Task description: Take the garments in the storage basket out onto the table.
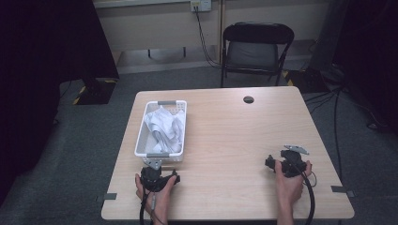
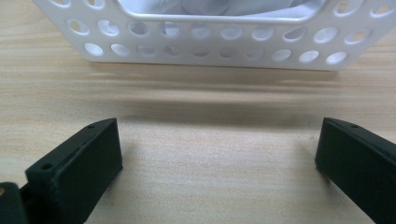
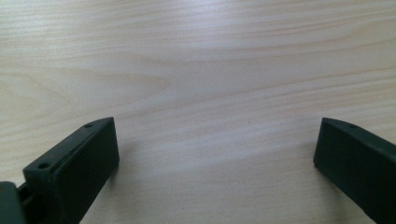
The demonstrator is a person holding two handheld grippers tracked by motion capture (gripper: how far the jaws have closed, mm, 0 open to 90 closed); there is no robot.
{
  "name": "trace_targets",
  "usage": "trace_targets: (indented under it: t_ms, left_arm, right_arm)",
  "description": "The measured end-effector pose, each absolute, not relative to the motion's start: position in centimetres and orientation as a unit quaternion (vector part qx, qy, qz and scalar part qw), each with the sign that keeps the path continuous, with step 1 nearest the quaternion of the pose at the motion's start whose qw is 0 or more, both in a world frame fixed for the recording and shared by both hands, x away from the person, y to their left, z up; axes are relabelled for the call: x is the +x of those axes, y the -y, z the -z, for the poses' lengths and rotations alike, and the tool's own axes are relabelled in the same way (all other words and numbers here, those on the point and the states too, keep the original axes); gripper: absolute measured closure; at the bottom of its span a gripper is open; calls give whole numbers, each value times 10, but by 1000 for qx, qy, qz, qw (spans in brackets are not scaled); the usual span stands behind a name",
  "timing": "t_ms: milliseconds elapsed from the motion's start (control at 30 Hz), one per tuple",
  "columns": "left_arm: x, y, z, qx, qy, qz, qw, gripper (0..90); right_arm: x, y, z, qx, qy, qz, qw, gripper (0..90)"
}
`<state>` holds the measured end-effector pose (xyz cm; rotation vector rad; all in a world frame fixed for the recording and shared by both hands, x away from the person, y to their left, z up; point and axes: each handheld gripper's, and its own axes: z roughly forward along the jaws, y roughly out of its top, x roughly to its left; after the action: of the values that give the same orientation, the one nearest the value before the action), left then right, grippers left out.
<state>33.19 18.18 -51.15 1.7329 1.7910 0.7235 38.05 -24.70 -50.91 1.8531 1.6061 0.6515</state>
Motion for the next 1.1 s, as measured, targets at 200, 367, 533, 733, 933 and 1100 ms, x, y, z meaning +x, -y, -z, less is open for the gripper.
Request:
trace_targets:
  t_ms: [200,367,533,733,933,1100]
  left_arm:
    - [332,-182,511,643,-665,-268,270,2]
    - [332,-181,511,641,-667,-268,270,4]
    - [332,-183,511,634,-671,-270,273,4]
    - [330,-183,510,630,-667,-274,288,3]
    - [326,-188,505,622,-662,-279,312,4]
    - [325,-187,498,623,-652,-286,323,4]
  right_arm:
    - [381,247,509,697,-604,-245,298,0]
    - [381,247,509,697,-604,-245,298,0]
    - [381,247,509,697,-604,-245,298,0]
    - [381,247,509,697,-604,-245,298,0]
    - [381,247,509,697,-604,-245,298,0]
    - [381,247,509,697,-604,-245,298,0]
